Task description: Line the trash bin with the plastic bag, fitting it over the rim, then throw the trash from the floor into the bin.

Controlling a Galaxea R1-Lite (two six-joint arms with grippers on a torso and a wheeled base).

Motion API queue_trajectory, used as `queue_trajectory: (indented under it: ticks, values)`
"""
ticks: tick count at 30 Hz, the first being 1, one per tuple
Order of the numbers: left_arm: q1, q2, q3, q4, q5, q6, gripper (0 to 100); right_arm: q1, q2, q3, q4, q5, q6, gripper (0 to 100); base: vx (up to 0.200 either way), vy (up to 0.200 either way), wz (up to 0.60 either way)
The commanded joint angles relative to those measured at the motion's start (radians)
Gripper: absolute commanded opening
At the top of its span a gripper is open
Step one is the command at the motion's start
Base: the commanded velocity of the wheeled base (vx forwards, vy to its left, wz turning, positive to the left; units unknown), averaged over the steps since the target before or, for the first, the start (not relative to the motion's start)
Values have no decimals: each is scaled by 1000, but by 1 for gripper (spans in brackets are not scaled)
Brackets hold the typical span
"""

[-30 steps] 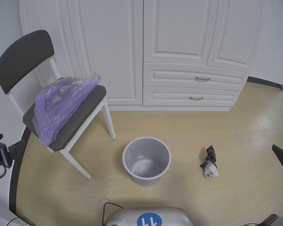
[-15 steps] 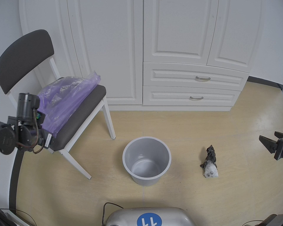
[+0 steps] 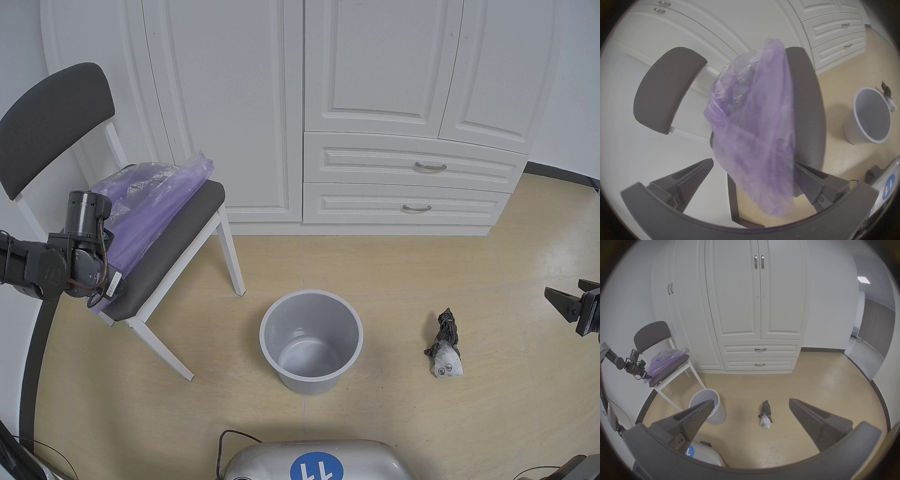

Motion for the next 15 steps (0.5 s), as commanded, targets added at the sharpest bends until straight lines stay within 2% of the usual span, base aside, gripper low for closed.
queue_trajectory:
  ticks: [1, 11, 15]
  values:
    - [25, -1, -25, -8, 10, 7, 100, -10, 0, 0, 0, 1, 0, 100, 0, 0, 0]
    - [97, -122, -52, -19, 3, 74, 100, -12, -9, -2, 0, 1, 0, 100, 0, 0, 0]
    - [100, -150, -61, -22, 1, 88, 100, -18, -23, -3, 0, 1, -2, 100, 0, 0, 0]
